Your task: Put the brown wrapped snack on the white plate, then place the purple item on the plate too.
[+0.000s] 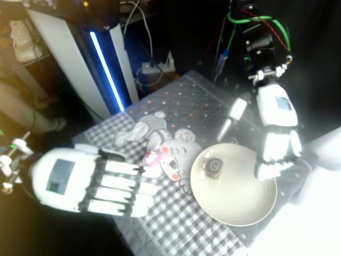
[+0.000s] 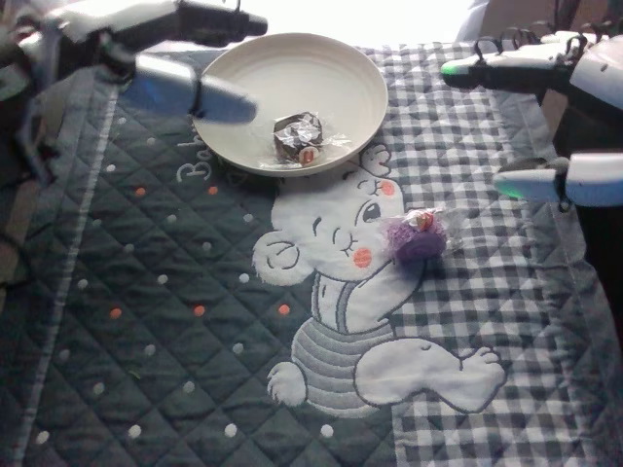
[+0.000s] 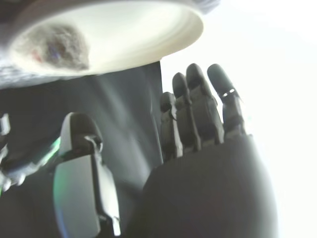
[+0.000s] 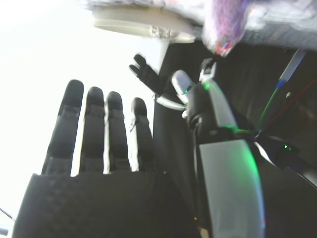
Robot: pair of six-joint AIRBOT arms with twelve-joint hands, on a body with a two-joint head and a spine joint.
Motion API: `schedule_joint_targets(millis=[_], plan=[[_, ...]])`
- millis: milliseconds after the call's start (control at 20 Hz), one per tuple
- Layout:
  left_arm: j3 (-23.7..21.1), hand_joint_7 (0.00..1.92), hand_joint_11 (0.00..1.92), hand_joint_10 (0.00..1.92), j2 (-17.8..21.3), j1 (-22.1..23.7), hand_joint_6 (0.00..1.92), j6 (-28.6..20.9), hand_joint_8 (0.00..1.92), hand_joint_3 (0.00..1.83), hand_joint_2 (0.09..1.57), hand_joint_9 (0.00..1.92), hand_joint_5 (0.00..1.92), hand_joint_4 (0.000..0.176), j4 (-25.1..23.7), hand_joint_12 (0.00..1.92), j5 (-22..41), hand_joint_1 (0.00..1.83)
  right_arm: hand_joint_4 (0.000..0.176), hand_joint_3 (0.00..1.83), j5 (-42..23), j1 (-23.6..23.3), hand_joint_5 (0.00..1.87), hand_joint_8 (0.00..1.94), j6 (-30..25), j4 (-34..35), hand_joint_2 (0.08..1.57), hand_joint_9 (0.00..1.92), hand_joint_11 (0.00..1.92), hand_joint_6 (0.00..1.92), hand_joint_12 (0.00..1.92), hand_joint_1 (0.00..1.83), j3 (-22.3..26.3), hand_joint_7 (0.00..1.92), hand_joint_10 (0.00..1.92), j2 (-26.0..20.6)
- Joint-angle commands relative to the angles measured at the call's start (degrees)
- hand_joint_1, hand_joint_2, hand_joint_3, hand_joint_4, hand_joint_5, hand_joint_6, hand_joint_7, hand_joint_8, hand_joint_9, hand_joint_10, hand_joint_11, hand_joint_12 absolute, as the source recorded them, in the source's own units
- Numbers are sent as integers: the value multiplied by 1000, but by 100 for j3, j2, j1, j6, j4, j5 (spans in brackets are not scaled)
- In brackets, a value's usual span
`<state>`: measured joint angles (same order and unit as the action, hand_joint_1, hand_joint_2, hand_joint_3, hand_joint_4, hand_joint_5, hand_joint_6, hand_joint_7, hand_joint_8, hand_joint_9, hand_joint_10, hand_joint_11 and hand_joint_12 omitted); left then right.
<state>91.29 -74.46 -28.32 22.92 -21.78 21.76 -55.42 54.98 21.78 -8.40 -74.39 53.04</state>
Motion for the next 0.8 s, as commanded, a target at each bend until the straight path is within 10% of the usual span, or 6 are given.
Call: schedule_joint_targets(millis=[0, 250, 300, 400, 550, 750], plan=[[-98, 264, 0, 0, 136, -23, 0, -34, 2, 0, 906, 187, 279, 117, 206, 610, 942, 594, 80, 0, -664, -115, 303, 0, -41, 159, 1125, 387, 183, 0, 606, 715, -33, 343, 0, 13], [-1222, 171, 0, 9, 1227, -1302, 6, -105, 10, 5, 955, 71, 219, 104, 1346, 11, 2488, 608, 113, 0, -585, -582, 317, 0, -41, -198, 1076, 247, 69, 0, 511, 734, -149, 291, 0, 243], [-1329, 179, 0, 8, 1350, -1546, 8, -257, 12, 4, 954, 73, 227, 103, 1515, 1, 2752, 622, 92, 0, -556, -617, 325, 9, -42, -253, 1075, 294, 111, 2, 514, 758, -176, 324, 12, 321], [-1389, 147, 0, 7, 1393, -1723, 10, -467, 1, 0, 946, 25, 241, 66, 1538, 0, 2922, 768, 130, 0, -540, -642, 347, 5, -55, -311, 1051, 289, 72, 2, 564, 698, -181, 350, 2, 377], [-1527, 195, 50, 15, 1479, -1978, 7, -475, 2, 0, 921, 109, 296, 52, 1694, 30, 3071, 890, 121, 0, -469, -668, 340, 0, -206, -530, 1010, 301, 1, 0, 781, 720, -181, 331, 7, 496], [-1588, 228, 77, 15, 1537, -2213, 8, -475, 6, 0, 920, 148, 322, 73, 1935, 49, 3224, 859, 119, 0, -124, -674, 350, 0, -445, -909, 977, 317, 0, 0, 837, 748, -192, 364, 4, 517]])
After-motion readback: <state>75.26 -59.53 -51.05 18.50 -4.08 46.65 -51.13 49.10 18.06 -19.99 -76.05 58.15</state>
